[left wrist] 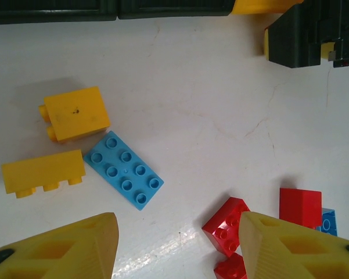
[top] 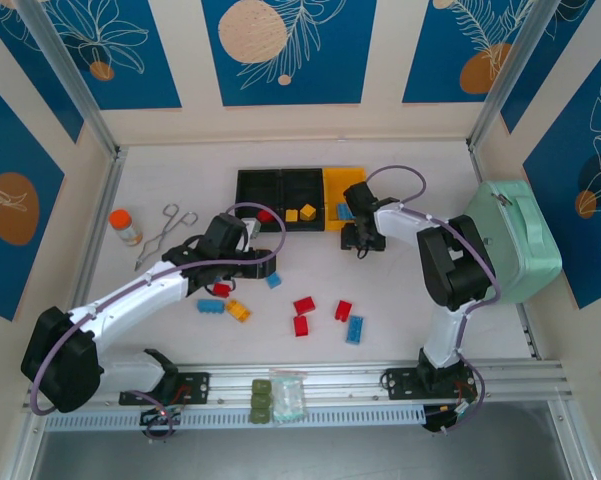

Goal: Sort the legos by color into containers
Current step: Pick up the lego from the center of the table.

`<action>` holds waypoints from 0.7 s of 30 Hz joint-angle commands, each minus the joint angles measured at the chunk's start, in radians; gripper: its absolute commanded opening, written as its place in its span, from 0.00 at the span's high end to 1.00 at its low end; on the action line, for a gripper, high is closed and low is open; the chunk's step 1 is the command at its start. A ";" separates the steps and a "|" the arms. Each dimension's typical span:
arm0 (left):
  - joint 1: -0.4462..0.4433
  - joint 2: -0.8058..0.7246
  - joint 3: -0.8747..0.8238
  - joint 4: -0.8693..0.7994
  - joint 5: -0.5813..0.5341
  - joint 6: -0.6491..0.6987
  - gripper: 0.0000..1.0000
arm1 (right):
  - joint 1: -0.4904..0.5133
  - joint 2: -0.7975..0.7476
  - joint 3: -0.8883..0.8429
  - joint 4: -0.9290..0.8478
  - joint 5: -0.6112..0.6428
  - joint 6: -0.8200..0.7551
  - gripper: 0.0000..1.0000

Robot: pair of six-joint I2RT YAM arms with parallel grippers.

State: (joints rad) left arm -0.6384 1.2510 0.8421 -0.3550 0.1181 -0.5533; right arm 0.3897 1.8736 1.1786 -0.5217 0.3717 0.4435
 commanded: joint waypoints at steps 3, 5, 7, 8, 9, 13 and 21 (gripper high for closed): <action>0.011 -0.011 -0.007 0.009 -0.007 -0.018 0.43 | 0.016 0.022 0.030 -0.050 0.030 0.062 0.52; 0.011 -0.019 -0.012 0.009 -0.011 -0.020 0.43 | 0.023 0.015 0.026 -0.062 0.041 0.067 0.57; 0.011 -0.025 -0.016 0.009 -0.011 -0.021 0.43 | 0.027 -0.005 0.010 -0.069 0.045 0.072 0.61; 0.012 -0.027 -0.017 0.010 -0.012 -0.021 0.43 | 0.031 -0.022 -0.003 -0.072 0.047 0.078 0.61; 0.011 -0.028 -0.018 0.008 -0.012 -0.022 0.43 | 0.035 -0.043 -0.020 -0.074 0.047 0.081 0.61; 0.014 -0.031 -0.018 0.012 -0.014 -0.025 0.43 | 0.057 -0.151 -0.085 -0.097 0.049 0.103 0.61; 0.029 -0.066 -0.059 0.024 -0.039 -0.086 0.43 | 0.141 -0.328 -0.070 -0.182 -0.003 0.093 0.61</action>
State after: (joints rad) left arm -0.6292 1.2198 0.8085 -0.3397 0.1085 -0.5983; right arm 0.5041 1.5784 1.0771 -0.6510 0.4099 0.5289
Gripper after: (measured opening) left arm 0.575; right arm 0.447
